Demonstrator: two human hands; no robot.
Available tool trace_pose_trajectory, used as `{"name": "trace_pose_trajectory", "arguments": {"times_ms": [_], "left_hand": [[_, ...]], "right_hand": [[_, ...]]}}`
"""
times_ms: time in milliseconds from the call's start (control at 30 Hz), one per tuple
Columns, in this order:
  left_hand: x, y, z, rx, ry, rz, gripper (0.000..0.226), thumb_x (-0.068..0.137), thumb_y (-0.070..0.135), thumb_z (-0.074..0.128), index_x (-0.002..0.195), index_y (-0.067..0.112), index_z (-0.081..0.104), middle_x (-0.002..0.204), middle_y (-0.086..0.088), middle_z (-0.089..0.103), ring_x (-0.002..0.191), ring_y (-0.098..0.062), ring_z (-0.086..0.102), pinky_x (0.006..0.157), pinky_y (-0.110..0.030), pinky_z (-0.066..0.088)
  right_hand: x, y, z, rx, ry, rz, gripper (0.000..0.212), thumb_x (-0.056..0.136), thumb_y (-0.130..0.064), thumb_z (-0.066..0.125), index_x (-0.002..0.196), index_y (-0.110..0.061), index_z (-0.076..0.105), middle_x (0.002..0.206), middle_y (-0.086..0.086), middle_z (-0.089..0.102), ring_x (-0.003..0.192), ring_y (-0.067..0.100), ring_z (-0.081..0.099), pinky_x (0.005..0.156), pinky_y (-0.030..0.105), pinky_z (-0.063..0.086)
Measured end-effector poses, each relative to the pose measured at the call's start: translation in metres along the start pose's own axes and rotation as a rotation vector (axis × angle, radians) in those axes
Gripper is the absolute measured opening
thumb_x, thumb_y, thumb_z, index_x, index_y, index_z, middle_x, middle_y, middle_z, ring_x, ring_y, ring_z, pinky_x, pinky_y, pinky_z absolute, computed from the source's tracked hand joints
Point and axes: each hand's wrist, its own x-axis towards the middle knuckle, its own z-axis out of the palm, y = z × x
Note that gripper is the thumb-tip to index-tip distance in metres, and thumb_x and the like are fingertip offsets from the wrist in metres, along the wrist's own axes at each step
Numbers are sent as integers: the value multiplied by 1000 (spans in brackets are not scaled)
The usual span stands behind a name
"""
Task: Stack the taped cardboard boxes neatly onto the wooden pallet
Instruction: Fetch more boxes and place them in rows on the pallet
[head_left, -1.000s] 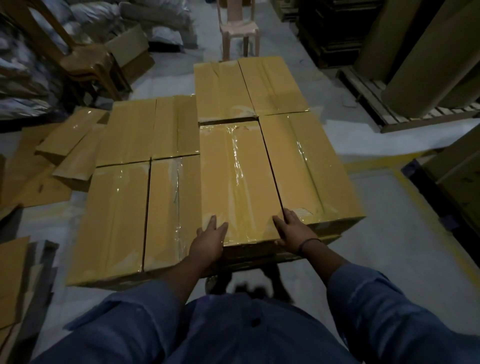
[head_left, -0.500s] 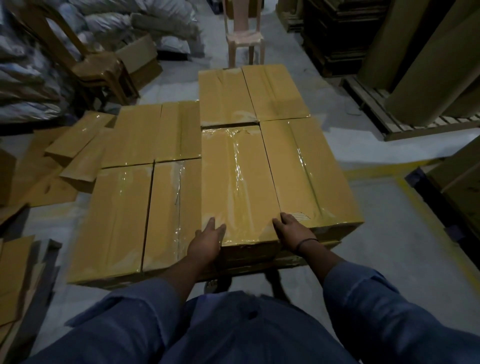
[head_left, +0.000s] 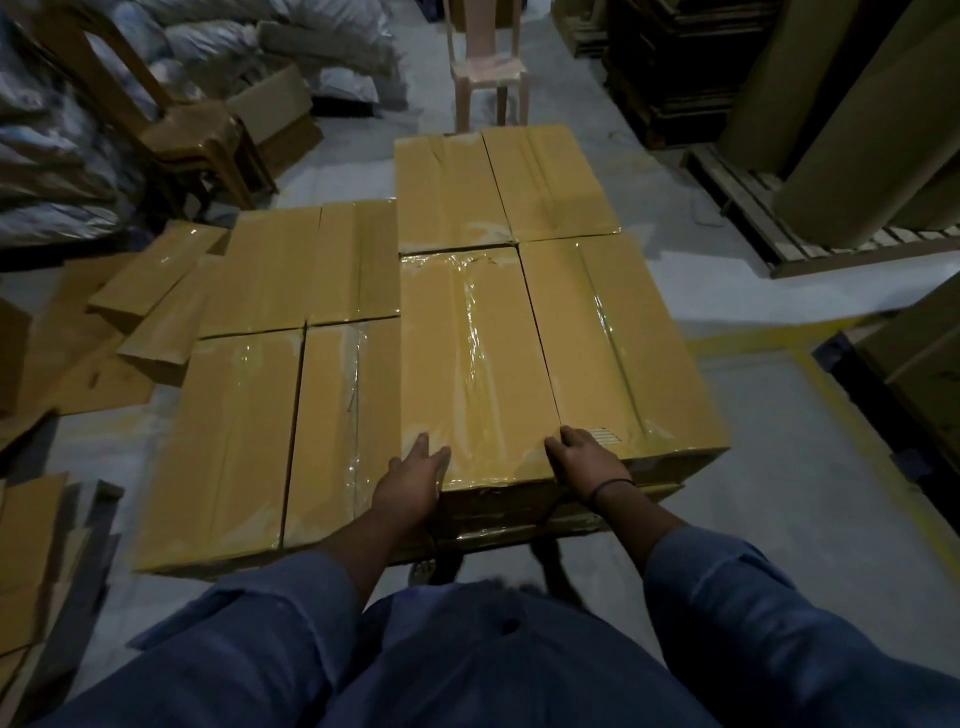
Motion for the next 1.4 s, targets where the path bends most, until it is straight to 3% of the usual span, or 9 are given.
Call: {"name": "trace_pose_trajectory", "arguments": {"times_ms": [400,767,1200,1400], "left_hand": [[-1,1,-2,6,19,-3,73,98,9,60,159,35,29,172,-7,8,133,-50,45,103,-52,50],[-1,2,-2,-7,28,-3,73,99,6,58,159,36,29,172,-5,8,133,-51,46,100,-53,52],[-4,10,-1,-3,2,-31,78,97,0,54,159,35,24,172,-3,1,138,-53,35,101,-54,50],[-1,32,-2,153,0,-29,73,96,30,65,157,16,26,169,-15,7,146,-57,14,118,-61,29]], "right_hand": [[3,0,-3,-5,2,1,47,91,-19,66,134,-14,46,128,13,44,121,33,44,85,43,51],[7,0,-6,-24,-24,8,57,90,-19,71,140,-15,43,134,14,42,122,33,43,88,43,54],[6,4,2,39,7,7,59,89,-21,69,141,-18,43,132,11,41,123,33,42,92,44,52],[5,7,-1,158,1,32,50,90,-35,70,133,-20,51,139,8,40,130,31,39,101,46,49]]}}
